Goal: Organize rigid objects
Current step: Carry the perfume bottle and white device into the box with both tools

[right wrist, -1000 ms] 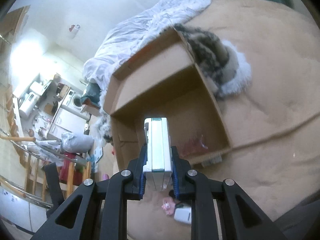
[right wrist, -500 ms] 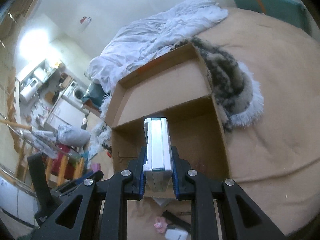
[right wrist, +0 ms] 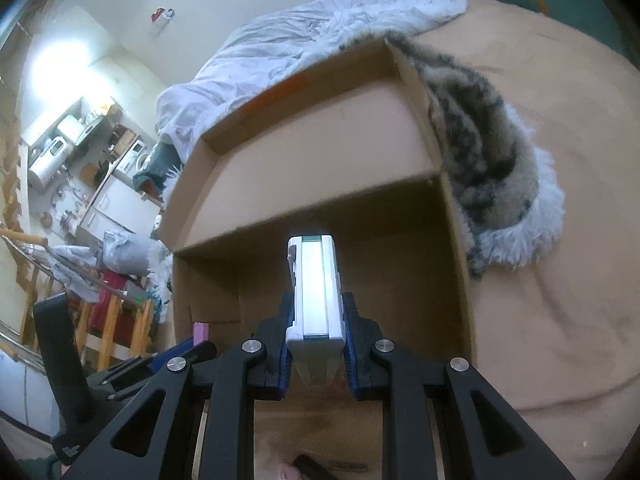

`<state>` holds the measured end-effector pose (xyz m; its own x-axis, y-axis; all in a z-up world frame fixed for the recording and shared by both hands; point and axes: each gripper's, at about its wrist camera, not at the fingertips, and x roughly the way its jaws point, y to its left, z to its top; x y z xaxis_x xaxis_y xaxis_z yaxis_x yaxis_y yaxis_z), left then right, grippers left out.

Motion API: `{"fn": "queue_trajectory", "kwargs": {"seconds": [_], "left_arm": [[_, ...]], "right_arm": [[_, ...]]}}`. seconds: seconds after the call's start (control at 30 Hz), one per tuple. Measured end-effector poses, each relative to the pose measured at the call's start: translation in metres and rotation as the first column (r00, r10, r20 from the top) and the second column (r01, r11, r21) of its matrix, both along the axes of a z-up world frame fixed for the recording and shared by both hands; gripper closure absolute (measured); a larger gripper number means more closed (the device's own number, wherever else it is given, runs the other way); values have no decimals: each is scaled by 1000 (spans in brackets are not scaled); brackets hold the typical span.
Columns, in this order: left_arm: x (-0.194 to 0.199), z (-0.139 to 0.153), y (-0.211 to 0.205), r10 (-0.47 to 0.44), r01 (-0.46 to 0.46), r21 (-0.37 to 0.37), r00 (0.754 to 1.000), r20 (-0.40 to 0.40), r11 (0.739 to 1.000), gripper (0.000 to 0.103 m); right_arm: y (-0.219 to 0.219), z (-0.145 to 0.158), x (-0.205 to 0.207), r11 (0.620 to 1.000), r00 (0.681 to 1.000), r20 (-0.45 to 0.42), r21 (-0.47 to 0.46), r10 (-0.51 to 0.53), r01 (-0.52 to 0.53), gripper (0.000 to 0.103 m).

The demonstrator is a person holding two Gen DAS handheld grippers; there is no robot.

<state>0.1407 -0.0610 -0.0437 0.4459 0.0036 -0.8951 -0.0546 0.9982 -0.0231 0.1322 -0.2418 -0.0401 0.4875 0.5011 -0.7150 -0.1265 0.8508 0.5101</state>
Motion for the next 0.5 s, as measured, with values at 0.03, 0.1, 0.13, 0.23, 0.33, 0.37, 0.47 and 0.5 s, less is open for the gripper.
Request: {"fn": "queue_trajectory", "kwargs": {"seconds": [0.03, 0.1, 0.13, 0.23, 0.33, 0.37, 0.47, 0.5], "left_arm": [[1, -3, 1, 4, -4, 1, 1000, -2, 1000, 82], [4, -10, 4, 22, -22, -26, 1000, -21, 999, 82], [6, -12, 7, 33, -34, -46, 999, -29, 998, 82], [8, -14, 11, 49, -50, -60, 999, -22, 997, 82], [8, -15, 14, 54, -54, -82, 998, -12, 995, 82], [8, -15, 15, 52, -52, -81, 999, -10, 995, 82], [7, -18, 17, 50, -51, -76, 999, -13, 996, 82], [6, -20, 18, 51, -52, -80, 998, -23, 995, 82]], "right_arm": [[1, -4, 0, 1000, 1000, -8, 3, 1, -1, 80], [4, -10, 2, 1000, 1000, -18, 3, 10, -10, 80], [6, -11, 3, 1000, 1000, -17, 1, 16, -16, 80], [9, -14, 5, 999, 999, -21, 17, 34, -34, 80], [8, -18, 8, 999, 999, -32, 43, 34, -33, 80], [6, -22, 10, 998, 999, -45, 58, 30, -27, 80], [2, -31, 14, 997, 996, -89, 80, 15, -8, 80], [1, -34, 14, 996, 995, -101, 84, 13, -4, 80]]}}
